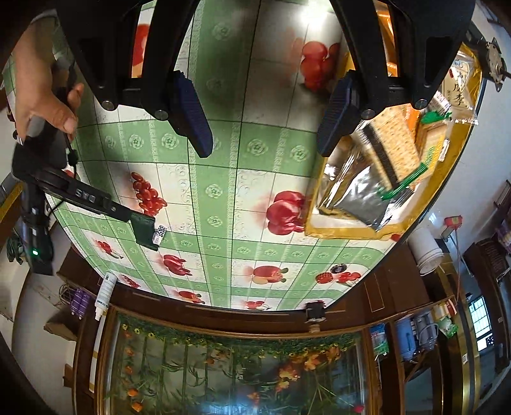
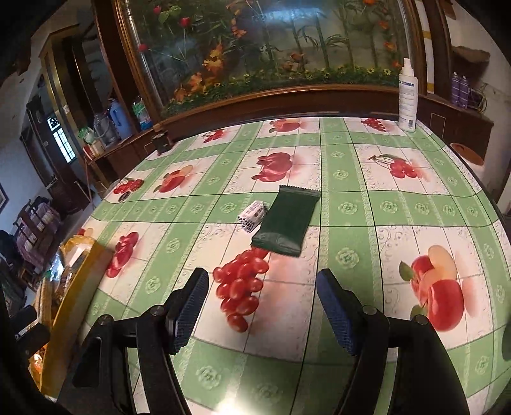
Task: Organize snacks
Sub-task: 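Move both tools back toward the last snacks on the table, then grasp the last blue-white candy with the left tool while the right tool grasps the dark green pack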
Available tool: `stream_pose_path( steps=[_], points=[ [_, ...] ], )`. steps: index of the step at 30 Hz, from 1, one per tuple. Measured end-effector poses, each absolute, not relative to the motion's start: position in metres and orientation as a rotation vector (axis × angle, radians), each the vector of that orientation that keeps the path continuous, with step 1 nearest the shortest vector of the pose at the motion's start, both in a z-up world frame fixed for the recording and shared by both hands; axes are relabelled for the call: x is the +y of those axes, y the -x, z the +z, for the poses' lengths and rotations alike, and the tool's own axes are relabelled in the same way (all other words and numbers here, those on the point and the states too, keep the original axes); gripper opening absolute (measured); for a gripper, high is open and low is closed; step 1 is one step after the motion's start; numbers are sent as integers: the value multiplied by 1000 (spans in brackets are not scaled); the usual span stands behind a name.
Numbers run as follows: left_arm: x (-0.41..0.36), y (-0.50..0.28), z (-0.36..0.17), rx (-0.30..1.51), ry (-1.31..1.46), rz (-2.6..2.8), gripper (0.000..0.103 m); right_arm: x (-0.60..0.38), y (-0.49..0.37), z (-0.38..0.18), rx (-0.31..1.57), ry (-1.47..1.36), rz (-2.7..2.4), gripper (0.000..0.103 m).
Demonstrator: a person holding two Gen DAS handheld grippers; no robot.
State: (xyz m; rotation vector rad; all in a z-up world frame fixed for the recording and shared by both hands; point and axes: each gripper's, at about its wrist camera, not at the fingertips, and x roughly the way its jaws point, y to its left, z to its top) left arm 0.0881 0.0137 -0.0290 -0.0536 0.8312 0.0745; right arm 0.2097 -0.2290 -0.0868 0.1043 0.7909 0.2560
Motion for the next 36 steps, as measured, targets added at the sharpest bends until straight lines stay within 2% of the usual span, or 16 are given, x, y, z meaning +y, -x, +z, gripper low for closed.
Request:
stream_pose_path(
  steps=[17,20,21,22,23,28,36],
  points=[
    [-17,-185,-50,908,19,52,67,-208,-301,-120,923,12,114,73],
    [-23,-201,-53,919,3,43,67,-205,-305,-121,911,70,106,68],
    [-27,-206,-54,922,-5,38,67,-206,-306,-120,910,75,107,64],
    [-32,-212,-55,927,-16,30,67,-208,-305,-120,905,81,114,47],
    [-39,-219,-57,932,-30,18,67,-211,-304,-118,900,87,116,45],
    [-76,-248,-64,949,-94,-39,67,-234,-293,-117,899,77,121,46],
    [-128,-284,-81,949,-177,-68,67,-290,-250,-109,884,-93,147,46]
  ],
)
